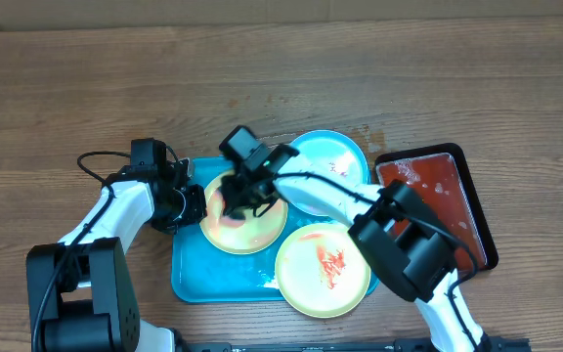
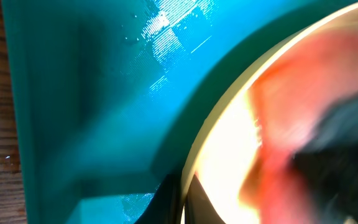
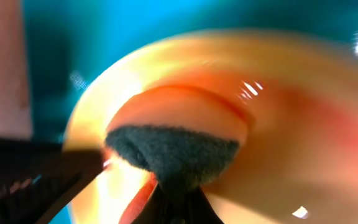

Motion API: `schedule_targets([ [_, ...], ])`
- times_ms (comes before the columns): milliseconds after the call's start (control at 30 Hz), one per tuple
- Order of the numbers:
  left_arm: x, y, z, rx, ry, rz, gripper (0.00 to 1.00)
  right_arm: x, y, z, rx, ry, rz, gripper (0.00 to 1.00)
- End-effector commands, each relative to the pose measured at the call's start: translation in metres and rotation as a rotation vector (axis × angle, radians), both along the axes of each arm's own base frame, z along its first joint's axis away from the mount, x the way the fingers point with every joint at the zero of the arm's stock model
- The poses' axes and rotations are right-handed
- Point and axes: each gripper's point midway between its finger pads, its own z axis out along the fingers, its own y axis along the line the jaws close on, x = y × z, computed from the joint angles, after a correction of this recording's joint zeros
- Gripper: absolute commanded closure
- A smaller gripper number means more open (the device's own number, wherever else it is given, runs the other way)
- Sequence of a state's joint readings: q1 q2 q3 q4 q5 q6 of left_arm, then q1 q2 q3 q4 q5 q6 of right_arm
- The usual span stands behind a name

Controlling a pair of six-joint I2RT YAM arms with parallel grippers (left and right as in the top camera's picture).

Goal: Clean dirty plates on tray and stack at the side
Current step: 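Scrub the held yellow plate with the sponge in the right gripper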

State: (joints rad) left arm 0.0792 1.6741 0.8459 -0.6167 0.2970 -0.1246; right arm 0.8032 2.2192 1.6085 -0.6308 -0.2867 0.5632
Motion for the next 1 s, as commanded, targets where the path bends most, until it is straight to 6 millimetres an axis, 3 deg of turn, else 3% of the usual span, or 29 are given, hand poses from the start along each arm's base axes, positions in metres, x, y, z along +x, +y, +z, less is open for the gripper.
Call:
schedule_targets([
  [0,-0.018,0.013,-0.021,0.078,0.087,0.020,0.96,0.031,-0.041,-0.018,-0.126,-0.047,-0.114,0.96],
  [167,-0.017,0.013,-0.021,0.078,0.085,0.021,0.96,0.035,-0.071,-0.025,-0.211,-0.022,-0.136,0.96],
  [467,-0.016,0.013,-0.021,0.078,0.081,0.025,0.96,0.014,-0.115,-0.032,-0.432,0.026,-0.146,0.96],
  [567,-0.015,0.013,-0.021,0.078,0.079,0.029,0.96,0.003,-0.120,-0.032,-0.457,0.065,-0.122,0.96],
  [733,-0.015,0.013,-0.021,0.078,0.079,0.036,0.96,-0.027,-0.097,-0.030,-0.371,0.151,0.017,0.96],
  [967,-0.013,0.013,-0.021,0.076,0.075,0.043,0.96,-0.077,-0.028,-0.019,-0.165,0.207,0.188,0.96],
])
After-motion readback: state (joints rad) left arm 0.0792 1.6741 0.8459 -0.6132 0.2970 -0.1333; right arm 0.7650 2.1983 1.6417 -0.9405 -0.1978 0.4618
